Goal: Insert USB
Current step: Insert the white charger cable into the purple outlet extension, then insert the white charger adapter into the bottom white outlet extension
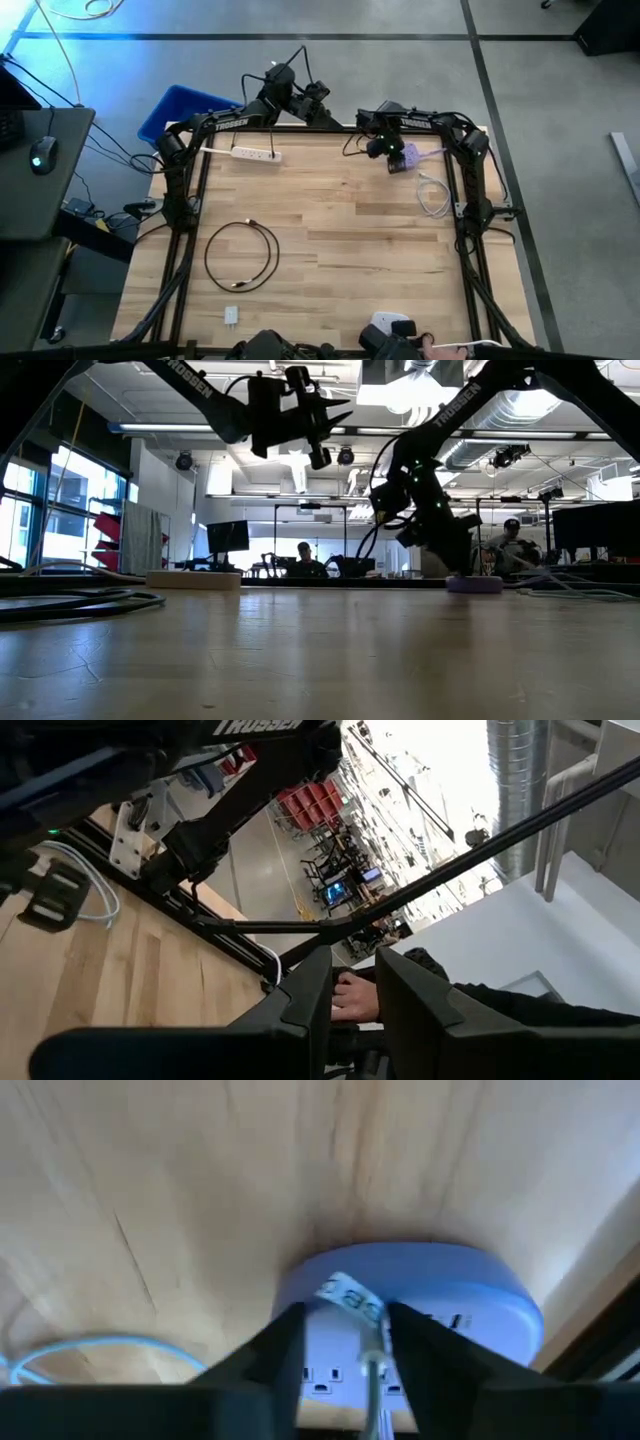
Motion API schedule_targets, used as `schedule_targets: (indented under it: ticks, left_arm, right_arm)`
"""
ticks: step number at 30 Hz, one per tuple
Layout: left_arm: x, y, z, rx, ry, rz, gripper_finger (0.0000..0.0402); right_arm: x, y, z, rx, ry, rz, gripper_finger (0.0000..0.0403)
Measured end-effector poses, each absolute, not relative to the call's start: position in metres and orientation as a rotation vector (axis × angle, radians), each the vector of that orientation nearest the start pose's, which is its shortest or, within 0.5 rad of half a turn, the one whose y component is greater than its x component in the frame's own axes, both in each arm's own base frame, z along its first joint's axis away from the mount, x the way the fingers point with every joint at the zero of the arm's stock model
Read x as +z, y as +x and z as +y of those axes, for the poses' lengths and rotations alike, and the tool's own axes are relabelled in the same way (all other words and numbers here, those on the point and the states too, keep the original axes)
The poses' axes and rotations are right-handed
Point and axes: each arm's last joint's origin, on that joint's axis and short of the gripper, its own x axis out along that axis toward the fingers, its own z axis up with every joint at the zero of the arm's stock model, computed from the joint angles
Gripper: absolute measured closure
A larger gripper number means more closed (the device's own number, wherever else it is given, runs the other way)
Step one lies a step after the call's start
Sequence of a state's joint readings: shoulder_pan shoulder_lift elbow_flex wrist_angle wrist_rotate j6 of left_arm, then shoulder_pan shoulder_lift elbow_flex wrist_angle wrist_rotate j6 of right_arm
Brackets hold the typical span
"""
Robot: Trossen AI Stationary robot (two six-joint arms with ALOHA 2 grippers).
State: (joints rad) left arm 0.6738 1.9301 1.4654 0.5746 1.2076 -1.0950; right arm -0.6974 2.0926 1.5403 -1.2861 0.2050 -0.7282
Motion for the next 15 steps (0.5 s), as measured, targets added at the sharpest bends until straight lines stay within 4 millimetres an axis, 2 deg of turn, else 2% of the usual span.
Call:
schedule_targets:
  ticks: [3,6,11,15]
  left_arm:
    - [0.303,0.358,0.251,-0.509,-0.981,0.233,0.0342]
    - [0.303,0.358,0.251,-0.513,-0.977,0.233,0.0342]
    - [0.303,0.358,0.251,-0.515,-0.974,0.234,0.0342]
    - [0.306,0.356,0.249,-0.546,-0.901,0.229,0.0342]
  right_arm:
    - [0.175,0.283,-0.244,0.04,-0.014,1.857,0.0205]
    - [0.191,0.289,-0.251,-0.003,-0.008,1.798,0.0179]
    - [0.225,0.295,-0.269,-0.093,0.041,1.647,0.0169]
    - [0.252,0.292,-0.28,-0.215,0.169,1.546,0.0171]
